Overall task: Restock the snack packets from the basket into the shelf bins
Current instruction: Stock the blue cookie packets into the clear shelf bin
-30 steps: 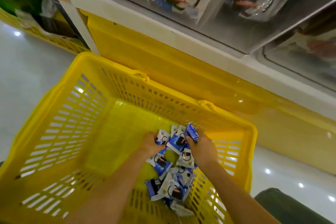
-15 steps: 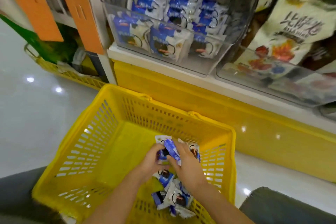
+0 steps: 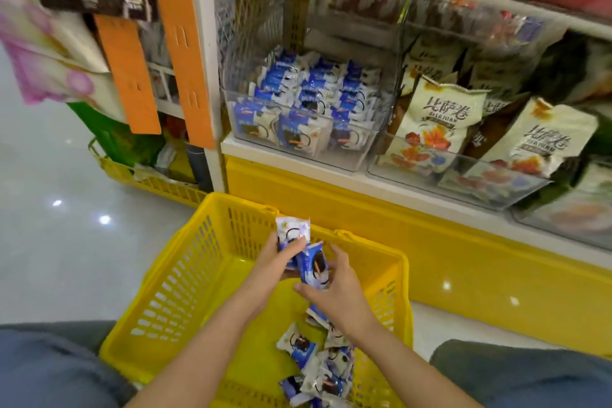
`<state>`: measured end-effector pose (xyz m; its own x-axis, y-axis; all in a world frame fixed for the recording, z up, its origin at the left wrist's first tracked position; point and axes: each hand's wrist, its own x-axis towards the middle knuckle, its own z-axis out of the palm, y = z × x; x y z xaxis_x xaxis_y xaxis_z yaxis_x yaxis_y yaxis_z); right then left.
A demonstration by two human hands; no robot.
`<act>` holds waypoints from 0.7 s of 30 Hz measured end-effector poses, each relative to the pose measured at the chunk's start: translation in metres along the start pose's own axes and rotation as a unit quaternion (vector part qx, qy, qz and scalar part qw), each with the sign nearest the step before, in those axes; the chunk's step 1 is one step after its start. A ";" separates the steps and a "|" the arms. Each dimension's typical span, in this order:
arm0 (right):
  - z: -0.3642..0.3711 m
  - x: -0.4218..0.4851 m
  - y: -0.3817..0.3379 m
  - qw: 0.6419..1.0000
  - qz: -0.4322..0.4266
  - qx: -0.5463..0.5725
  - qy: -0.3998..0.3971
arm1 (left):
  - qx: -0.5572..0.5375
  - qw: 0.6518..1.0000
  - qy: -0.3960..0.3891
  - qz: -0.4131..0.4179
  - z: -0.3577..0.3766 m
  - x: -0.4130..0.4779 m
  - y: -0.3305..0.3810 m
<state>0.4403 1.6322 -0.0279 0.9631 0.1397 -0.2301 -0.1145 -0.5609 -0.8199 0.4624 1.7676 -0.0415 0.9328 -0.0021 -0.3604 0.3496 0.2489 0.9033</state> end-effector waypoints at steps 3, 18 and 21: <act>-0.010 0.003 -0.015 1.000 -0.004 -0.024 0.015 | 0.070 0.997 0.000 0.043 0.000 -0.003 0.022; -0.104 0.017 -0.126 0.994 -0.076 0.073 0.007 | 0.054 0.990 -0.021 0.131 -0.006 -0.020 0.144; -0.132 0.038 -0.157 0.986 -0.136 -0.033 0.088 | 0.036 0.992 -0.033 0.117 -0.010 -0.015 0.154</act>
<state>0.5276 1.6178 0.1613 0.9841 0.1512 0.0934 0.1644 -0.5744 -0.8019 0.5015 1.8154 0.1011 0.9921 -0.0165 -0.1243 0.1252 0.1808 0.9755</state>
